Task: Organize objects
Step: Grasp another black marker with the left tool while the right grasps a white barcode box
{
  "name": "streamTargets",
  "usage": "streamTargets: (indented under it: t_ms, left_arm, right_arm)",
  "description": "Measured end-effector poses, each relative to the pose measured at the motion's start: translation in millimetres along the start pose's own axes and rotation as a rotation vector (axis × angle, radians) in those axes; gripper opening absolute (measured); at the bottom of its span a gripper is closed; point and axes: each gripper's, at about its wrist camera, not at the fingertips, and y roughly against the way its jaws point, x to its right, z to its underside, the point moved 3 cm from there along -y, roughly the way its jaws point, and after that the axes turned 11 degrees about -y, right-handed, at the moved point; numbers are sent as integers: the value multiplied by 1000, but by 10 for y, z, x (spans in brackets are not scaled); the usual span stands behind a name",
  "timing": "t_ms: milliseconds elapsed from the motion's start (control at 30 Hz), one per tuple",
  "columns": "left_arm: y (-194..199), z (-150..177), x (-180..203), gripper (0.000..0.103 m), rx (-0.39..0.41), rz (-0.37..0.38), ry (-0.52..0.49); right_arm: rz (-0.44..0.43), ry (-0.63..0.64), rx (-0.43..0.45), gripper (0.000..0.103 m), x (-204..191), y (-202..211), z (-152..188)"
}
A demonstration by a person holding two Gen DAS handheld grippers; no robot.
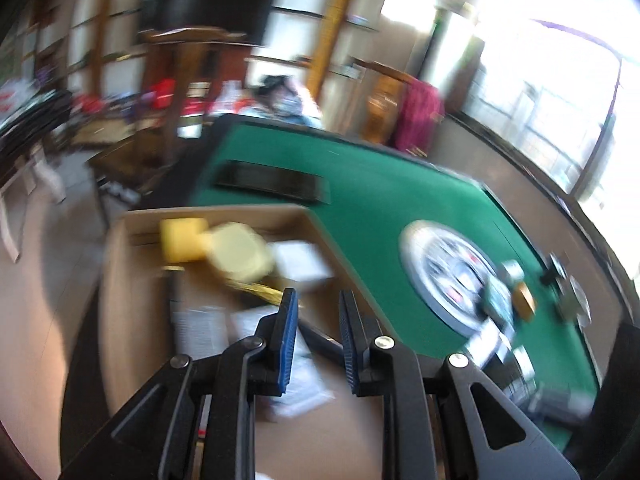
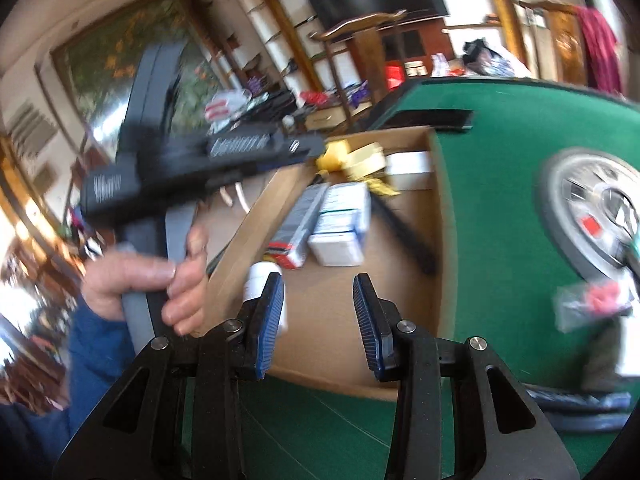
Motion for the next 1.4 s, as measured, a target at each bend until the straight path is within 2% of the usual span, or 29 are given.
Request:
streamTargets:
  t_ms: [100, 200, 300, 433, 500, 567, 733, 867, 933, 1067, 1200, 1400]
  left_arm:
    - [-80, 36, 455, 20, -22, 96, -127]
    - [-163, 144, 962, 20, -59, 184, -270]
    - [-255, 323, 1395, 21, -107, 223, -401]
    - [-421, 513, 1707, 21, -178, 212, -489]
    - [-506, 564, 1777, 21, -205, 191, -513]
    - [-513, 590, 1786, 21, -197, 189, -518]
    - [-515, 612, 1775, 21, -226, 244, -496]
    - [-517, 714, 1892, 25, -255, 264, -562]
    - [-556, 775, 1921, 28, -284, 251, -583]
    - [-544, 795, 1934, 28, -279, 259, -570]
    - [-563, 780, 1938, 27, -268, 233, -520]
    - [-551, 783, 1953, 21, -261, 212, -510]
  right_arm:
    - [5, -80, 84, 36, 369, 428, -88]
    - [55, -134, 156, 45, 725, 792, -97]
    - [103, -203, 198, 45, 1069, 1045, -63]
    - [101, -297, 233, 45, 1358, 1278, -35]
    - [89, -323, 254, 45, 1406, 1329, -48]
    - [61, -334, 246, 45, 1431, 1370, -14]
    - [27, -342, 241, 45, 1434, 1388, -4]
    - [23, -350, 239, 45, 1470, 1390, 6]
    - [23, -349, 242, 45, 1478, 1385, 6]
    - [32, -343, 232, 45, 1474, 1355, 10]
    - [104, -316, 219, 45, 1455, 1328, 32]
    - [237, -192, 167, 45, 1326, 1161, 67]
